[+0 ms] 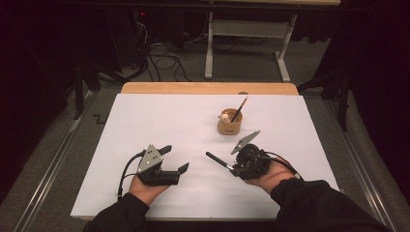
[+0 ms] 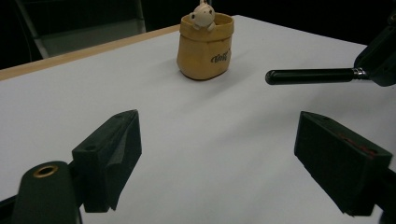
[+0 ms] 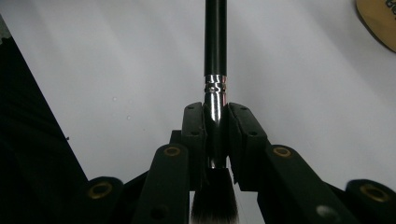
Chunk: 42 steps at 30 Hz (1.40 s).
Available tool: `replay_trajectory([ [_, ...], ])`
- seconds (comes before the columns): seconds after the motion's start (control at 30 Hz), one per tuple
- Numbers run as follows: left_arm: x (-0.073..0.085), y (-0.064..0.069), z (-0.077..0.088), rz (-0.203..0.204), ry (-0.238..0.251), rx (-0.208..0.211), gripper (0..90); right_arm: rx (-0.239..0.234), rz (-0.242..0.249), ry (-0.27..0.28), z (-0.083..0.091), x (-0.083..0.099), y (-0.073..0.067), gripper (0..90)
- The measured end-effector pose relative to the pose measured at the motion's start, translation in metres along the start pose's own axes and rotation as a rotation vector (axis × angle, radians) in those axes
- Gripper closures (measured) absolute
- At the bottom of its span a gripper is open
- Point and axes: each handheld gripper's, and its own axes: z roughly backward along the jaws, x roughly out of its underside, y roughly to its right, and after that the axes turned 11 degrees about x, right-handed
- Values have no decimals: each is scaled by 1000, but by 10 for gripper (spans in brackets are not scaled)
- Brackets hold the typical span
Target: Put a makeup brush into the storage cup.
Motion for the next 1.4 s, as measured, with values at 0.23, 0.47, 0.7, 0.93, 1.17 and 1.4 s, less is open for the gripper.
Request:
replay_trajectory([
  [0.23, 1, 4, -4, -33, -23, 6, 163, -8, 16, -19, 6, -4, 3, 789],
  [0.47, -1, 10, -6, -81, -17, 6, 167, -17, 22, -36, 11, -6, 4, 789],
  [0.7, -2, 13, -5, -128, -2, -11, 184, -30, 48, -37, 13, -9, 2, 790],
  [0.93, -1, 17, -11, -195, -31, -39, 204, -30, 56, -37, 16, -11, 0, 789],
  [1.17, 1, 21, -17, -243, -59, -47, 210, -41, 66, -36, 20, -14, -2, 789],
  [1.4, 2, 24, -18, -284, -63, -50, 265, -57, 89, -49, 22, -16, -5, 789],
])
